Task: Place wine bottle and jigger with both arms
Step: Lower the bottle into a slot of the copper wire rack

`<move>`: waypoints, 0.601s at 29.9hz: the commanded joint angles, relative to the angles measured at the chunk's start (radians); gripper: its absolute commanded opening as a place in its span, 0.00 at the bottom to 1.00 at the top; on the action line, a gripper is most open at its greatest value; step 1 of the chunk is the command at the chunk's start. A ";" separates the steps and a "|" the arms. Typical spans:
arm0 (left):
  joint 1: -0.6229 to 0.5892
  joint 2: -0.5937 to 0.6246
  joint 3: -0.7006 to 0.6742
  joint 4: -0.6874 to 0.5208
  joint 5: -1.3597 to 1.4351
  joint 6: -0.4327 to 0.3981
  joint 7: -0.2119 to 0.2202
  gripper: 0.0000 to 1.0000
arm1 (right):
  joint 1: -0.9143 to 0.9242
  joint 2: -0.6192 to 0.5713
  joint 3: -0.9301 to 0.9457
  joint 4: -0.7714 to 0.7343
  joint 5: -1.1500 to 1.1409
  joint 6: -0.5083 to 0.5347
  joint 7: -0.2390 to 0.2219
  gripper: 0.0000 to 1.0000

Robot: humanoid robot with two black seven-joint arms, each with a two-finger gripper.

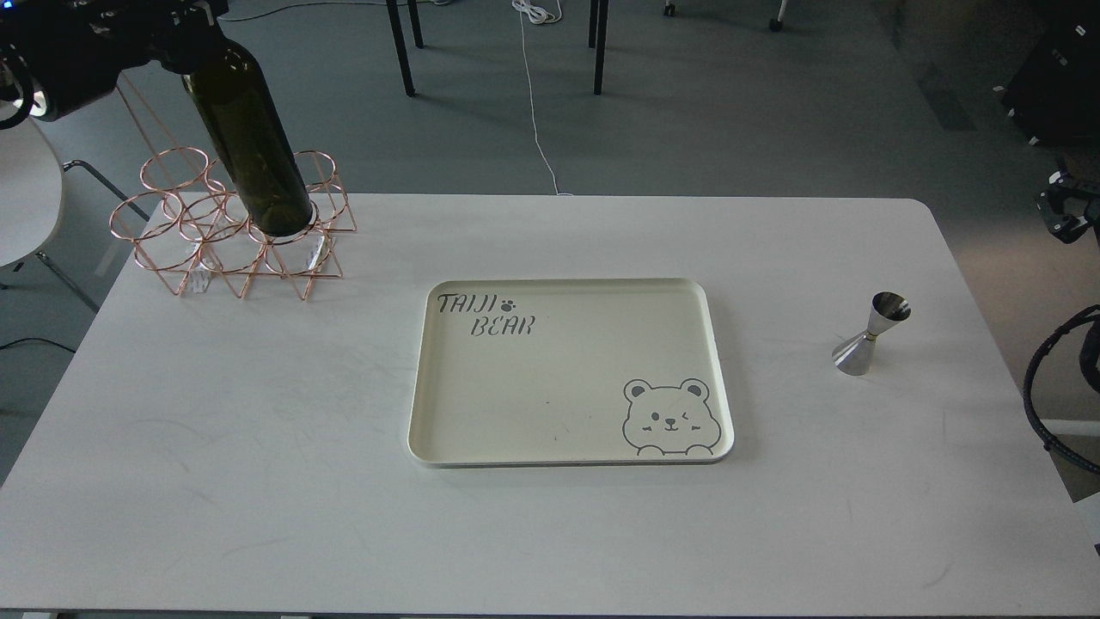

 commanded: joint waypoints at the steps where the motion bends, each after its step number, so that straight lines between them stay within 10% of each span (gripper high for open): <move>1: -0.002 0.000 0.028 0.000 -0.003 0.007 0.000 0.11 | -0.003 0.000 0.000 0.000 0.000 0.000 0.000 1.00; 18: 0.002 -0.059 0.057 0.079 -0.008 0.021 -0.003 0.20 | -0.003 0.000 0.000 0.000 0.000 0.000 0.000 1.00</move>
